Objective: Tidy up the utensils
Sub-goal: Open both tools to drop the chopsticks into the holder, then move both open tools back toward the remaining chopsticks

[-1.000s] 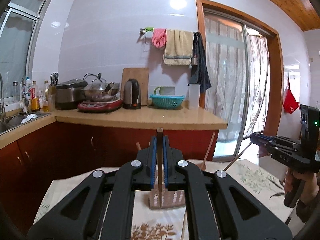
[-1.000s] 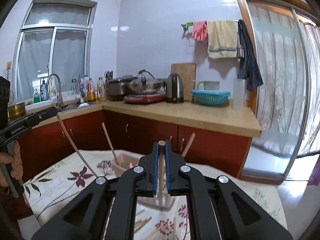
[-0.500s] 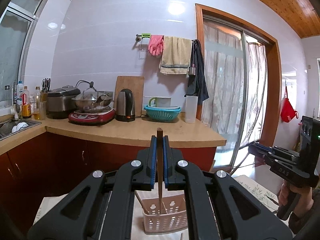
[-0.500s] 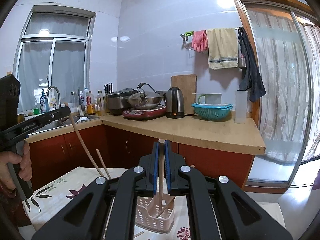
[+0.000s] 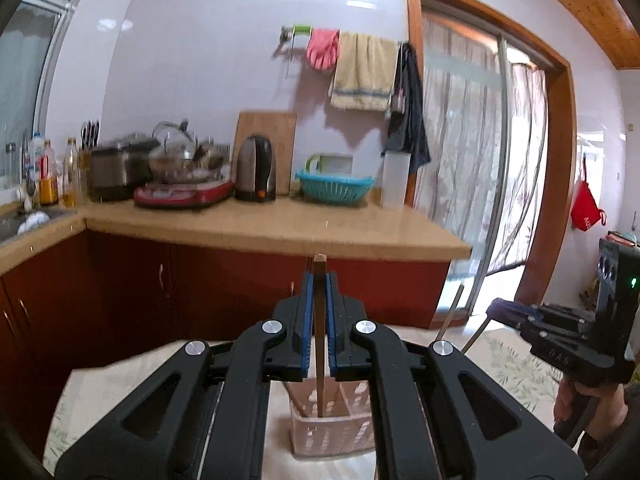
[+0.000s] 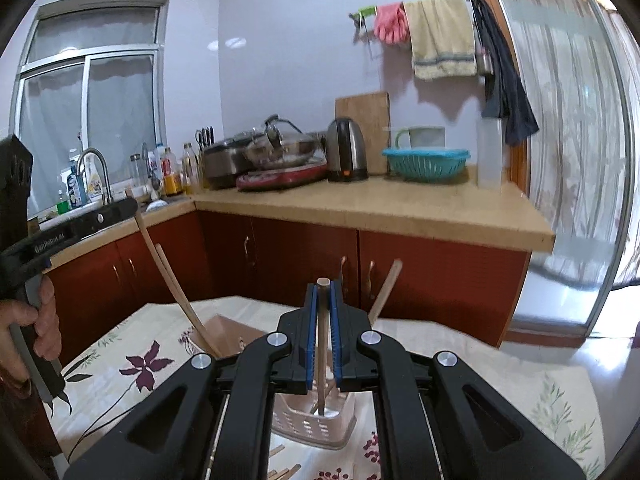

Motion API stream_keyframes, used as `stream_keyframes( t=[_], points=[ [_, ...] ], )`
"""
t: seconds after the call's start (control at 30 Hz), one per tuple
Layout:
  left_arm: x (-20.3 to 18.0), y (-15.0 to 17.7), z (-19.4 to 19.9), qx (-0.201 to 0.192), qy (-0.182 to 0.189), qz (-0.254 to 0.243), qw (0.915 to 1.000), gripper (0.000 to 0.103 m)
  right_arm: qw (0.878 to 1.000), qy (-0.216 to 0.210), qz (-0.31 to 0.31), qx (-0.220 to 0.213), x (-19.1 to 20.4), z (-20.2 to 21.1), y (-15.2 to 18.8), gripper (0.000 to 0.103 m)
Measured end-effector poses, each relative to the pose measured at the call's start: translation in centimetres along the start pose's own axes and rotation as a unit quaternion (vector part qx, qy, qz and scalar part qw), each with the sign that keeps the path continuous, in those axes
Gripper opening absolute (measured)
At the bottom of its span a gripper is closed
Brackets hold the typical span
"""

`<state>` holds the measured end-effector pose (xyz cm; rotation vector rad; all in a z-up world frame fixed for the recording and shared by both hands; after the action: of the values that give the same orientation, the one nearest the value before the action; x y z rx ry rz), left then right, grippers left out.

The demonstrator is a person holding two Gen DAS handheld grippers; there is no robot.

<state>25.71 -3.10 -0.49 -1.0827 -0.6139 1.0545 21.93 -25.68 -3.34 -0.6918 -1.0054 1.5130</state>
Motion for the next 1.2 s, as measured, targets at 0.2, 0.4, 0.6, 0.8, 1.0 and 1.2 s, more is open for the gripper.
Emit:
stream_keyframes(
  t=[0.2, 0.4, 0.6, 0.8, 1.0, 1.2],
  points=[
    [0.7, 2.5, -1.4, 0.03, -0.001, 0.009, 0.9995, 0.03, 1.0, 0.002, -0.007, 0.014, 0.0, -0.4, 0.8, 0.021],
    [0.1, 3.1, 0.6, 0.017, -0.011, -0.007, 0.9998, 0.059, 1.0, 0.02, -0.003, -0.005, 0.2, 1.3, 0.6, 0.046],
    [-0.4, 4.6, 3.3, 0.013, -0.016, -0.007, 0.9998, 0.068, 0.999, 0.038, 0.007, -0.034, 0.8, 5.1, 1.1, 0.052],
    [-0.7, 8.7, 5.2, 0.038, -0.014, 0.004, 0.9992, 0.068, 0.999, 0.044, 0.002, -0.024, 0.8, 7.5, 4.9, 0.052],
    [-1.0, 15.0, 5.9, 0.098, -0.02, 0.011, 0.995, 0.068, 0.998, 0.048, -0.026, 0.021, 0.1, 7.7, 12.7, 0.052],
    [-1.1, 20.6, 6.7, 0.144, -0.015, 0.028, 0.989, 0.064, 0.995, 0.057, -0.047, 0.069, -0.7, 7.3, 19.8, 0.05]
  ],
)
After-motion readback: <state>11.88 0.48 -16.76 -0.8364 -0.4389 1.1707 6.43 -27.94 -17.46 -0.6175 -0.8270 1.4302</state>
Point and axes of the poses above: each gripper's, at about its wrist camera, not at the fingertips, and z roughly against the way its jaws point, x to its left, y to its underside, the point moved 1 cm from there along -z, roughly the way its jaws point, and after that the axes turned 7 degrees about x, right-handed, at the moved point
